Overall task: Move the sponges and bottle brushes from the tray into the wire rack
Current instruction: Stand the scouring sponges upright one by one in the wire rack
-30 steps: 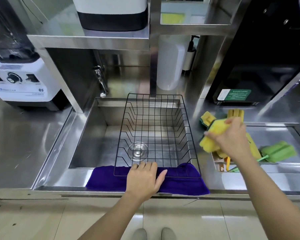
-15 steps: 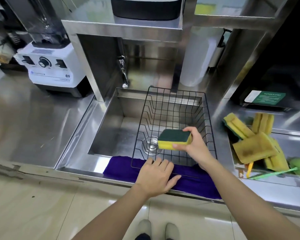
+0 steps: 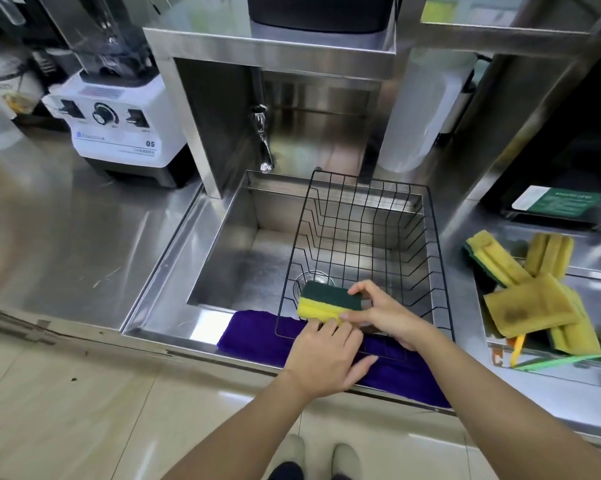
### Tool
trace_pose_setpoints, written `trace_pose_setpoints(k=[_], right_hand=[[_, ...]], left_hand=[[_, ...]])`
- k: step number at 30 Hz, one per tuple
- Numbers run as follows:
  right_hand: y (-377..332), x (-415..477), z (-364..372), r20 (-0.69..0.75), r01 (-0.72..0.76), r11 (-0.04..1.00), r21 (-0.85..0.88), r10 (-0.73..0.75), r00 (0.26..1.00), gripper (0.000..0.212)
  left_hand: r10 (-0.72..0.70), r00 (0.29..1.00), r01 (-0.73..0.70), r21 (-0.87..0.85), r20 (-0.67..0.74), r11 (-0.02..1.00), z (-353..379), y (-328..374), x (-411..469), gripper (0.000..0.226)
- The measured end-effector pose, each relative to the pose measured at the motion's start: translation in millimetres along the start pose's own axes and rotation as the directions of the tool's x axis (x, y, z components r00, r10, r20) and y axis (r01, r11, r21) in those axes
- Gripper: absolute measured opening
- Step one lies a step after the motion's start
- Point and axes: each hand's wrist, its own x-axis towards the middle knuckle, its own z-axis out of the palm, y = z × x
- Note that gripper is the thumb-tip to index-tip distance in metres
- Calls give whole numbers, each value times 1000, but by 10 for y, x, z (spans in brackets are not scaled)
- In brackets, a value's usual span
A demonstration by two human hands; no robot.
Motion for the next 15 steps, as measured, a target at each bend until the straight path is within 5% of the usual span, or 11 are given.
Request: trace_pose_setpoints(k=[4,7,10,15], right_hand=[[24,50,19,-204,167,958,-234,-216,955,49],[27,69,25,-117,239,868,-435,-318,941,50],[35,87,26,14,248,822,-512,-281,960,51],[8,15,-90,97,164,903,-398,-136,986,42]], left_hand=[[-3,1000,3,-4,-7,1000,-3,-6,6,43],[-6,1000,6,-10,6,1000,-13,-5,11,43],[-11,1000,11,-13,9,1000,-28,-5,18,42],[-17,1000,18,-29,26,999,-51,-12,27,41]])
